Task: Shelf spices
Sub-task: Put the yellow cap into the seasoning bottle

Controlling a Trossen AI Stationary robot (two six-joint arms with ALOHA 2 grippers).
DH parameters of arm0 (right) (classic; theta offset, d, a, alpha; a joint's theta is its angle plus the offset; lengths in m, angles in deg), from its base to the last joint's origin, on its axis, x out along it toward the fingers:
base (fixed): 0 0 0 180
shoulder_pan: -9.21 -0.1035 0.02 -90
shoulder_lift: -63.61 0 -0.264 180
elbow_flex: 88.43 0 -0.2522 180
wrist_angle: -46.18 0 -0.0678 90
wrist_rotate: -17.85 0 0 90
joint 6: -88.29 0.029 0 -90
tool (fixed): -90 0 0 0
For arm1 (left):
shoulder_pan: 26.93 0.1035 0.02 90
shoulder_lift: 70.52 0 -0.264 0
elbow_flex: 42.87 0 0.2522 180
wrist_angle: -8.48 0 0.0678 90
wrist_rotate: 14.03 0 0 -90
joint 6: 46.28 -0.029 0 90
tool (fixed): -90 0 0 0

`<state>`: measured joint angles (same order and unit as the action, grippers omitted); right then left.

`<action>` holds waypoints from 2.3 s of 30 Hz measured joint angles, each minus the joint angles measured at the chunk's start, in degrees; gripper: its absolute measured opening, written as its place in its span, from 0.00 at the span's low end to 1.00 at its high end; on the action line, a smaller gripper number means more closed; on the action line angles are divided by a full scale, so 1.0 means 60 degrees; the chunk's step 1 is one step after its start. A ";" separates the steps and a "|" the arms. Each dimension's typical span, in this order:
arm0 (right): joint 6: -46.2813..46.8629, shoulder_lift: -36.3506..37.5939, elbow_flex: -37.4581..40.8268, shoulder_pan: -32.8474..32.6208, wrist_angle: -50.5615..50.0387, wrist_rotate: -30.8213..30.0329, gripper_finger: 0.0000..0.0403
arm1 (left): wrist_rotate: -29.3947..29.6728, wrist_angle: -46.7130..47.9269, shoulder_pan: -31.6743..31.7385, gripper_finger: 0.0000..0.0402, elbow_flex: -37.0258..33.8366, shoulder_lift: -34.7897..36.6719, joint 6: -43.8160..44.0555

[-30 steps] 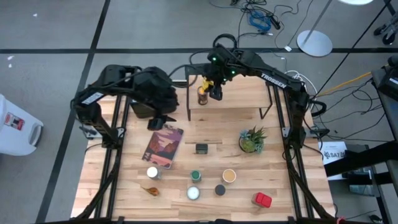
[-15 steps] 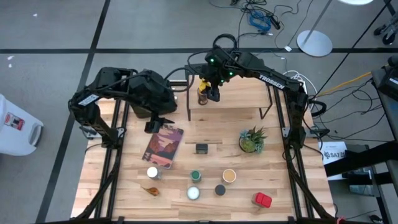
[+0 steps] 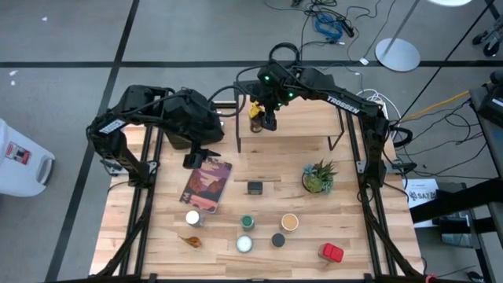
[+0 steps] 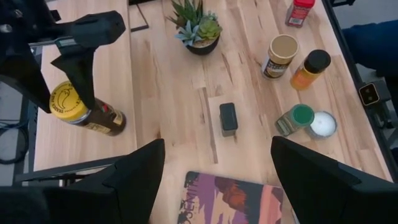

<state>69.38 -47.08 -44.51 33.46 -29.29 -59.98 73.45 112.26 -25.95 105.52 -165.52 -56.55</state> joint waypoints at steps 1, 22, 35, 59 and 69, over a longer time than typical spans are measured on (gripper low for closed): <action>0.0002 -0.0040 -0.0004 0.0000 0.0007 0.0002 0.51 | 0.0000 0.0000 0.0000 0.76 0.0000 0.0000 0.0013; -0.0031 -0.0366 -0.0004 0.0025 0.0044 0.0000 0.51 | 0.0165 0.0000 -0.0303 0.76 -0.0004 0.0000 0.0093; -0.0006 -0.0366 -0.0004 0.0110 0.0040 -0.0051 0.51 | 0.0197 -0.0004 -0.0361 0.76 -0.0004 0.0000 0.0101; 0.0290 -0.0628 -0.1104 0.0459 -0.0489 0.0248 0.51 | 0.0208 0.0000 -0.0379 0.76 -0.0007 0.0000 0.0090; 0.0290 -0.0607 -0.1107 0.0455 -0.0732 0.0295 0.51 | 0.0208 -0.0002 -0.0382 0.76 -0.0007 -0.0067 0.0079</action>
<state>71.12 -50.72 -51.16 36.19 -33.69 -58.21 74.69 112.25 -28.25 105.48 -165.92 -56.08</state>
